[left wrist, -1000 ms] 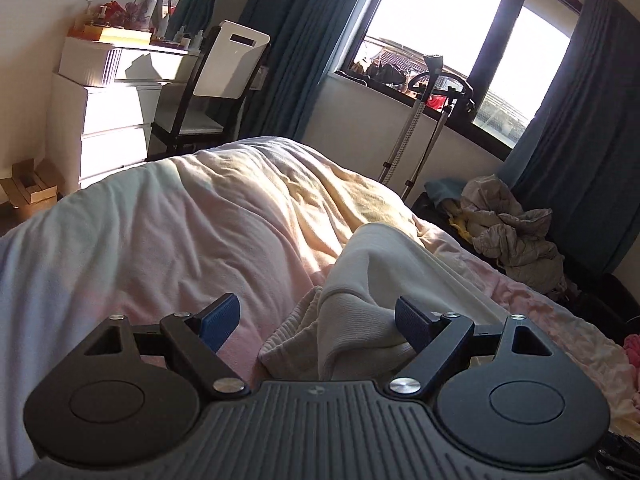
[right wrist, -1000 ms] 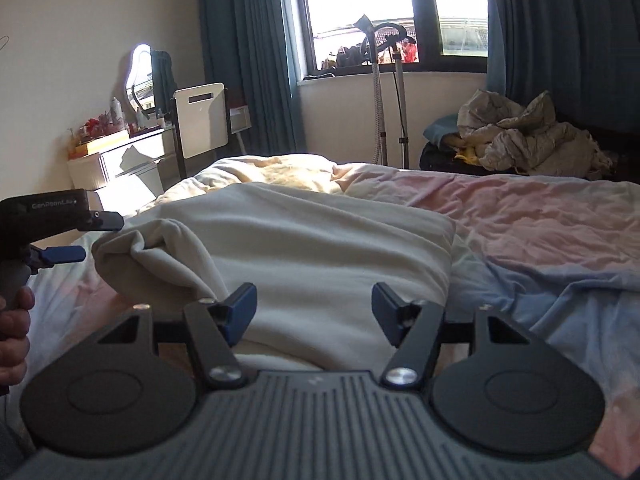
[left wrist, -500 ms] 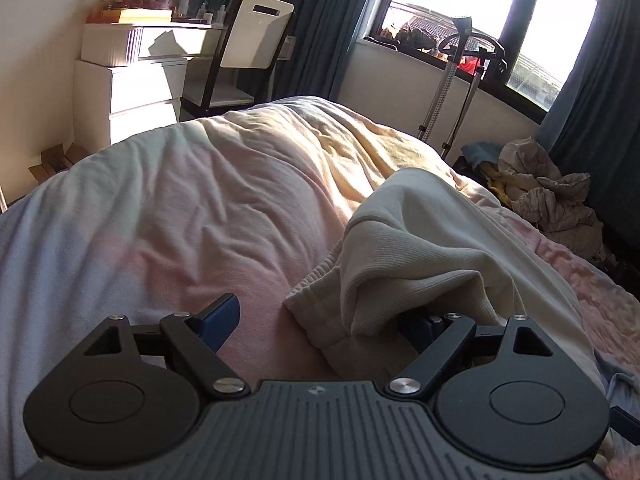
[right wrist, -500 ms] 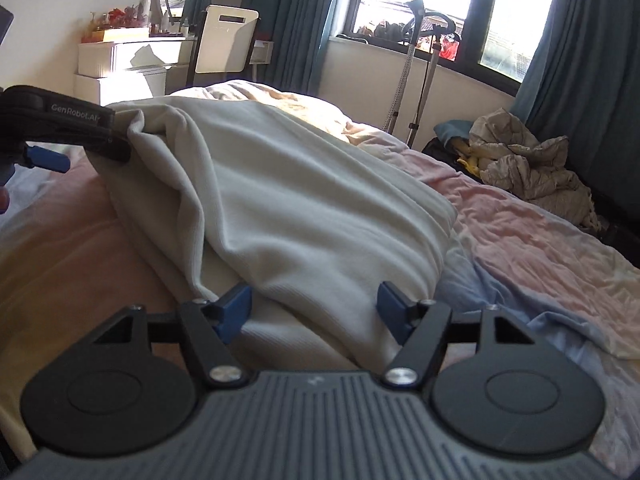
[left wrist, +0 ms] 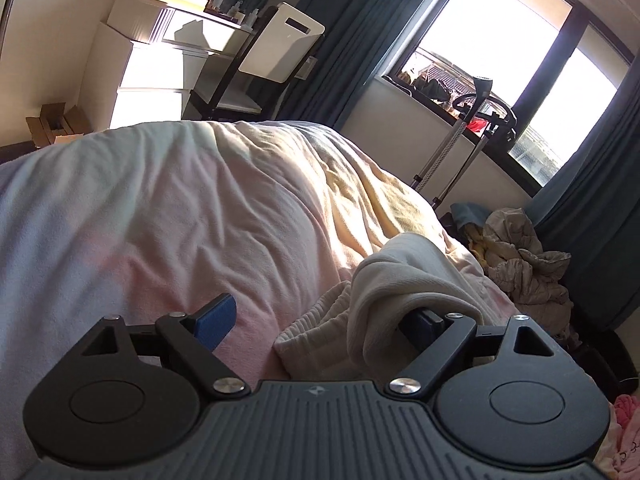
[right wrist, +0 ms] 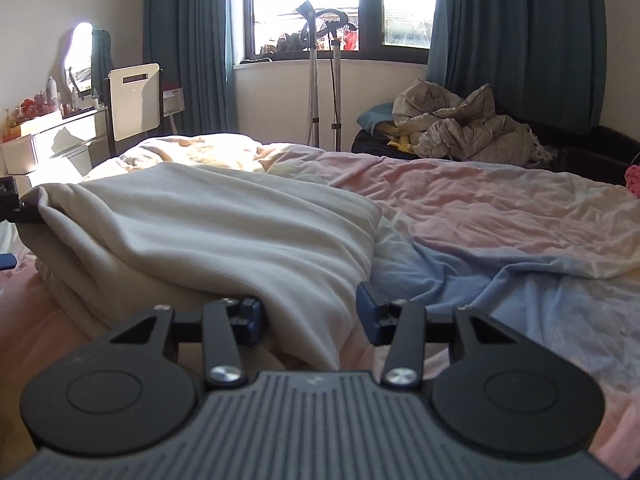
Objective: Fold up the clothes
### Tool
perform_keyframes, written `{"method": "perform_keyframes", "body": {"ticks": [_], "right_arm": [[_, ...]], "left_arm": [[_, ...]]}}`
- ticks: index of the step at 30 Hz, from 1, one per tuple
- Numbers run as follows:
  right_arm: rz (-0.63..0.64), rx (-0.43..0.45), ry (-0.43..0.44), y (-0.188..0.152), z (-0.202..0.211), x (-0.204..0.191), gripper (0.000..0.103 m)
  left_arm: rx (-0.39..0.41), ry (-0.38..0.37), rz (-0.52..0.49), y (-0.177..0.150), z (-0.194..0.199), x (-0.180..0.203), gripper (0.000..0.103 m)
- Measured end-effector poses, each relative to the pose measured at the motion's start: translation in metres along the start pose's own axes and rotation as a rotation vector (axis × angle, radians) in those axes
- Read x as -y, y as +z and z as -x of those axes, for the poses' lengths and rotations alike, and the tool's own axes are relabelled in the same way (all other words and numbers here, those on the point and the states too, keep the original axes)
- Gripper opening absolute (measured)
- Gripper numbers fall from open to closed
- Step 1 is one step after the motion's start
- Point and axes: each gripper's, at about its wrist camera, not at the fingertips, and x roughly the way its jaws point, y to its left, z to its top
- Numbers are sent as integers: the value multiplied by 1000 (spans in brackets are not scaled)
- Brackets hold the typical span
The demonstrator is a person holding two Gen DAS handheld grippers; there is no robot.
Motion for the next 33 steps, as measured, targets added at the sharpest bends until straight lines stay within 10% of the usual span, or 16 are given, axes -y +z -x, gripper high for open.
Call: {"method": "perform_keyframes", "body": {"ticks": [6, 13, 24, 33], "right_arm": [[16, 58, 4, 5, 10, -6, 39], [2, 96, 55, 8, 14, -6, 14], [23, 76, -9, 0, 8, -3, 13], [-105, 22, -18, -4, 4, 14, 34]], "left_arm": [[26, -235, -137, -7, 28, 32, 92], [-106, -123, -416, -52, -15, 70, 92], [-158, 2, -189, -34, -27, 31, 91], [-146, 30, -81, -24, -25, 15, 90]]}}
